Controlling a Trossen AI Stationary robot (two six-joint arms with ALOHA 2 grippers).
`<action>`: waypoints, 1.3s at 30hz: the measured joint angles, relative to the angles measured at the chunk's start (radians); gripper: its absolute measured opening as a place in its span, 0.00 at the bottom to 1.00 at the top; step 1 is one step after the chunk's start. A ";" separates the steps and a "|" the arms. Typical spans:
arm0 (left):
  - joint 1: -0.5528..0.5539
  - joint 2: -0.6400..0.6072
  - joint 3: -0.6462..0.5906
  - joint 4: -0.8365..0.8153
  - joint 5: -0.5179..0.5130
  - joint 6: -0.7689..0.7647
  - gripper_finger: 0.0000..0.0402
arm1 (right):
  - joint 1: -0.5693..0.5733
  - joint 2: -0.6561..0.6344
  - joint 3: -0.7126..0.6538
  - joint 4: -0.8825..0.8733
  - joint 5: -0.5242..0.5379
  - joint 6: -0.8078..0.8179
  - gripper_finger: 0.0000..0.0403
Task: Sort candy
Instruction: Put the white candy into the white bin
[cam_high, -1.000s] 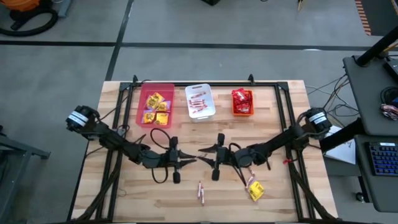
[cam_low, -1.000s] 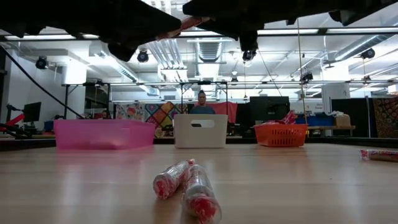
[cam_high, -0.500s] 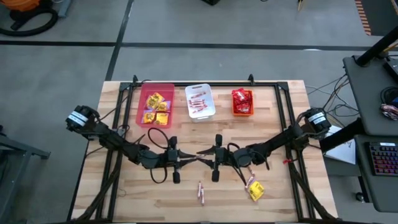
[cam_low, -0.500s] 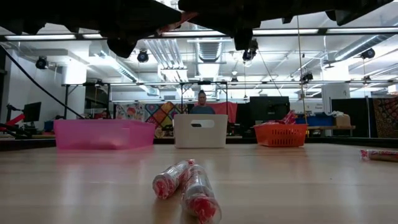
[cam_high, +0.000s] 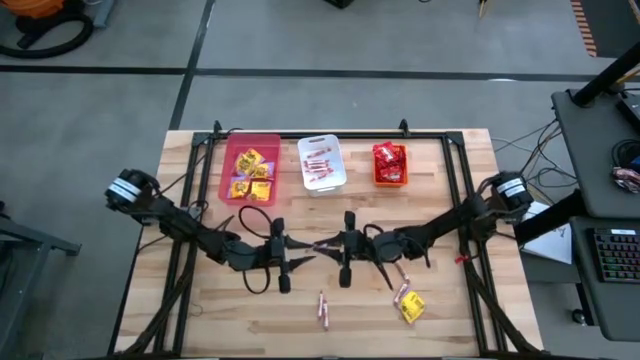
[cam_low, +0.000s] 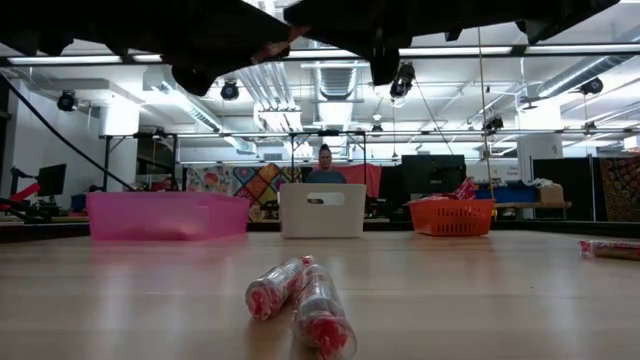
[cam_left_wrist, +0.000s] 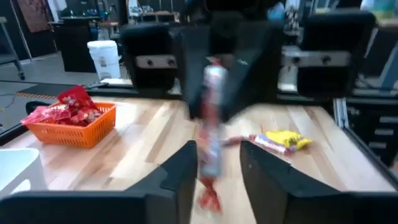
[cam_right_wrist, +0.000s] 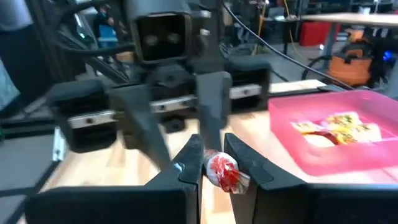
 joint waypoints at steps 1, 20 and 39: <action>0.000 -0.006 0.000 -0.021 -0.002 -0.004 0.28 | -0.013 -0.010 0.000 -0.026 -0.005 0.001 0.09; 0.014 -0.444 -0.001 -0.799 -0.104 -0.083 0.41 | -0.709 0.068 0.387 -0.806 -0.266 -0.018 0.12; 0.025 -0.533 -0.035 -0.954 -0.153 -0.197 0.41 | -0.808 0.313 0.658 -1.025 -0.481 0.016 0.45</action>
